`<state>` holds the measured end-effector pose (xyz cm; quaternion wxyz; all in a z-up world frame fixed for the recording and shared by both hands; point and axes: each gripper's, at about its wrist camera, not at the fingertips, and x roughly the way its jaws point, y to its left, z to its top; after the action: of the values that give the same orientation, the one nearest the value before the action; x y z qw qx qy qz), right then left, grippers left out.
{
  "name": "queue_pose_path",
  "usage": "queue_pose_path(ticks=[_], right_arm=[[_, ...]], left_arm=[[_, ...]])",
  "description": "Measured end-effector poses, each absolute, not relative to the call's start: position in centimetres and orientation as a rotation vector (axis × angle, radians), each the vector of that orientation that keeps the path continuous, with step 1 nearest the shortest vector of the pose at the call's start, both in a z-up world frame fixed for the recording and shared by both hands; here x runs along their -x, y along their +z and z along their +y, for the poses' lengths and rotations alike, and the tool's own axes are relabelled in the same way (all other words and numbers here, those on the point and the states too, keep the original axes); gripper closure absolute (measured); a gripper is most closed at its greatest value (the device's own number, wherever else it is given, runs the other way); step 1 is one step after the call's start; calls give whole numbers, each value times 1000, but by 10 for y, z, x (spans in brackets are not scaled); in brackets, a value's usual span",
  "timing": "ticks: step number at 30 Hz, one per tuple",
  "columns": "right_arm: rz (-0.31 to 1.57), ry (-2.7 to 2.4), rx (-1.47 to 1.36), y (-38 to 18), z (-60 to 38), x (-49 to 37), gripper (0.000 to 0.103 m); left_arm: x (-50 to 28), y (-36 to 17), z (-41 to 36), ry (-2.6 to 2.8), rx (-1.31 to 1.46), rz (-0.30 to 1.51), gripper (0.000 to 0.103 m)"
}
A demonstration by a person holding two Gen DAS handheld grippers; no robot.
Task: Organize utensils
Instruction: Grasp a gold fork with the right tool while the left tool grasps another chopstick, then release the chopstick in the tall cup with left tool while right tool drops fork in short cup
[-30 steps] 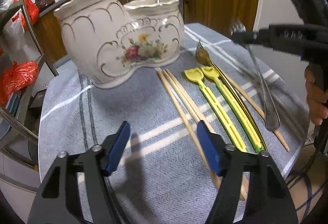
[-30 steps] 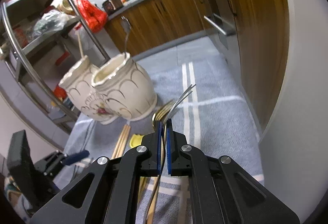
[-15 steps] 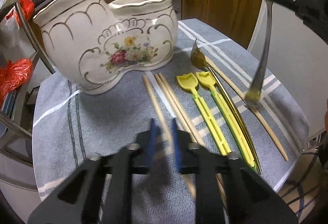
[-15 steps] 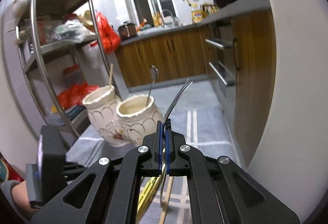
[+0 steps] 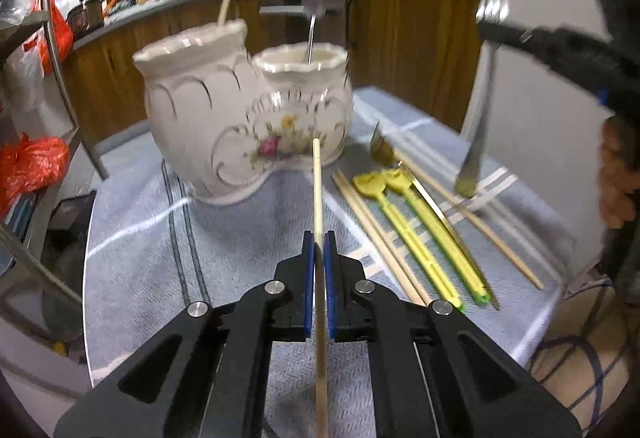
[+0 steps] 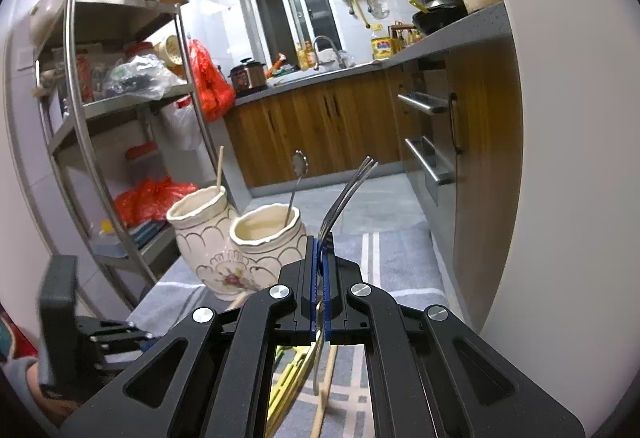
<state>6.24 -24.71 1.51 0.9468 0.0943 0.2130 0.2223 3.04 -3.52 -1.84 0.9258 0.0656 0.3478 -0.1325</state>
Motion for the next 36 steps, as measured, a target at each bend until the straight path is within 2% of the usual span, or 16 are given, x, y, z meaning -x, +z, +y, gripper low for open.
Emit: queue_pose_path(ticks=[7, 20, 27, 36], right_arm=[[438, 452, -198, 16, -245, -63, 100], [381, 475, -163, 40, -208, -75, 100], [317, 489, -207, 66, -200, -97, 100], [221, 482, -239, 91, -188, -126, 100]], left_arm=[[-6, -2, -16, -320, -110, 529, 98], [-16, 45, 18, -328, -42, 311, 98], [-49, 78, 33, -316, -4, 230, 98], [-116, 108, 55, -290, 175, 130, 98]])
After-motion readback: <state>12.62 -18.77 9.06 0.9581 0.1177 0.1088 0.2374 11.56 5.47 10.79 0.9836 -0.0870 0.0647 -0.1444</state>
